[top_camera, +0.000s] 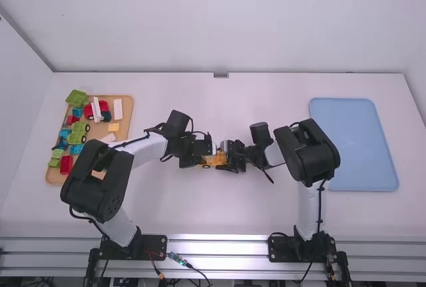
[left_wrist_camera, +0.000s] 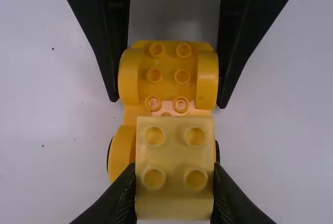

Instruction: Assemble lego blocks to make yellow taxi

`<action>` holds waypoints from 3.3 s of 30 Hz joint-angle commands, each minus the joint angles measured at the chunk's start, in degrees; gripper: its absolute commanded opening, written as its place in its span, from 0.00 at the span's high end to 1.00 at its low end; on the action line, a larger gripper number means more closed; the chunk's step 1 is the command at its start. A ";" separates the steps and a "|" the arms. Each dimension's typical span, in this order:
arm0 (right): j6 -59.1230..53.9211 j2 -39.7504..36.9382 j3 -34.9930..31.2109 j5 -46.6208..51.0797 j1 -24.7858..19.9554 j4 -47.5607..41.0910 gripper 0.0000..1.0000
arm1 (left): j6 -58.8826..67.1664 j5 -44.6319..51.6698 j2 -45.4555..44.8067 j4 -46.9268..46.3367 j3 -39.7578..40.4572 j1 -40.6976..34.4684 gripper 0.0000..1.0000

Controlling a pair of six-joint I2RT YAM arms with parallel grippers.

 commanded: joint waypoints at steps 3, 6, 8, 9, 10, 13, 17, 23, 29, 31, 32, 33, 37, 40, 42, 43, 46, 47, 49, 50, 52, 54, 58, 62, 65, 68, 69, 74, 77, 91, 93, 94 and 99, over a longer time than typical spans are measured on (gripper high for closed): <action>-0.81 0.78 -1.29 4.35 0.00 -1.14 0.46 | -0.37 0.24 0.36 -0.33 -0.20 -0.33 0.99; -0.83 0.78 -1.36 4.33 0.00 -1.42 0.45 | -0.37 0.26 0.36 -0.28 -0.20 0.02 0.99; -1.86 0.78 -1.44 4.33 0.00 -1.97 0.46 | -0.35 0.24 0.36 -0.24 -0.20 -0.20 0.99; -3.67 0.78 -1.44 4.35 0.00 -2.73 0.46 | -0.35 0.24 0.36 -0.24 -0.20 -0.39 0.99; -4.81 0.78 -1.44 4.33 0.00 -3.41 0.46 | -0.35 0.24 0.36 -0.26 -0.20 -0.39 0.99; -5.49 0.78 -1.44 4.31 0.00 -3.91 0.46 | -0.15 0.22 0.36 -0.28 -0.20 -0.39 0.99; -5.55 0.76 -1.42 4.35 0.00 -3.85 0.46 | -0.17 0.24 0.40 -0.48 -0.20 -0.39 0.99; -5.51 0.76 -1.42 4.33 0.00 -3.72 0.45 | -0.24 0.26 2.11 0.26 -0.20 -0.39 0.99; -5.57 0.76 -1.42 4.33 -0.02 -3.63 0.45 | 0.20 0.15 3.07 -3.80 2.14 -0.39 0.99; -5.51 0.76 -1.16 4.33 -0.04 -3.74 0.45 | 0.35 -0.07 3.07 -6.43 3.56 -0.37 0.99; -5.18 0.76 -0.83 4.35 -0.04 -3.89 0.45 | 1.75 -0.44 3.07 -8.85 4.68 -0.39 0.99; -4.55 0.76 -0.50 4.35 -0.07 -3.85 0.46 | 3.56 -0.37 3.07 -10.75 5.44 -0.39 0.98; -2.05 0.76 0.68 4.33 -0.07 -4.02 0.46 | 4.96 0.31 3.07 -11.52 5.92 -0.39 0.98; -2.23 0.76 0.63 4.35 0.07 -3.91 0.46 | 4.28 0.26 3.07 -9.70 5.11 -0.39 0.98; -3.30 0.76 0.20 4.33 0.02 -3.56 0.46 | 4.15 0.31 3.07 -8.33 4.33 -0.39 0.98; -3.91 0.76 0.13 4.33 -0.07 -3.72 0.46 | 4.09 0.31 3.07 -7.37 3.85 -0.39 0.98; -3.63 0.76 0.11 4.28 -0.04 -3.85 0.46 | 2.54 0.22 3.07 -4.55 2.84 -0.39 0.99; -3.69 0.76 0.11 4.33 -0.07 -3.87 0.46 | 2.43 0.22 3.07 -4.11 2.69 -0.37 0.98; -3.80 0.76 0.11 4.33 -0.02 -3.87 0.46 | 2.93 0.22 3.07 -4.07 2.51 -0.39 0.99; -3.78 0.76 0.11 4.35 0.00 -3.80 0.46 | 3.15 0.20 3.07 -4.07 2.32 -0.39 0.99; -3.56 0.76 0.28 4.33 0.00 -3.82 0.46 | 2.97 -0.52 3.07 -3.37 1.99 -0.39 0.98; -3.69 0.76 0.20 4.35 -0.02 -3.65 0.46 | 2.16 -1.60 3.07 -2.82 1.75 -0.37 0.99; -3.82 0.76 0.24 4.33 0.00 -3.72 0.46 | 2.01 -2.05 3.07 -3.17 1.66 -0.37 0.99; -3.80 0.76 0.22 4.35 -0.04 -3.43 0.46 | 1.97 -1.36 3.07 -3.17 1.66 -0.37 0.99; -3.80 0.76 0.20 4.37 -0.07 -3.06 0.46 | 1.97 -1.29 3.07 -3.17 1.68 -0.39 0.99; -3.41 0.76 0.20 4.46 -0.04 -2.34 0.47 | 2.01 -1.33 3.07 -3.76 2.16 -0.37 0.99; -3.39 0.76 0.31 4.81 -0.04 -2.36 0.46 | 2.01 -1.31 3.07 -4.42 2.62 -0.39 0.98; -3.56 0.78 0.17 7.43 0.17 -2.29 0.48 | 2.14 -1.40 3.07 -6.08 4.50 -0.39 0.98; -3.54 0.76 0.31 7.39 0.37 -2.36 0.48 | 1.97 -2.51 3.07 -5.62 4.61 -0.39 0.98; -3.63 0.76 0.17 7.13 0.37 -2.14 0.48 | 2.19 -0.20 3.07 -6.19 4.50 -0.37 0.98; -3.58 0.78 0.28 7.15 0.37 -2.40 0.48 | 2.23 0.37 3.07 -6.16 4.50 -0.39 0.98; -3.61 0.78 0.35 7.13 0.37 -2.47 0.48 | 2.19 0.46 3.07 -6.05 4.50 -0.39 0.98; -3.61 0.76 0.31 7.13 0.37 -2.58 0.48 | 2.19 0.46 3.07 -5.95 4.50 -0.39 0.92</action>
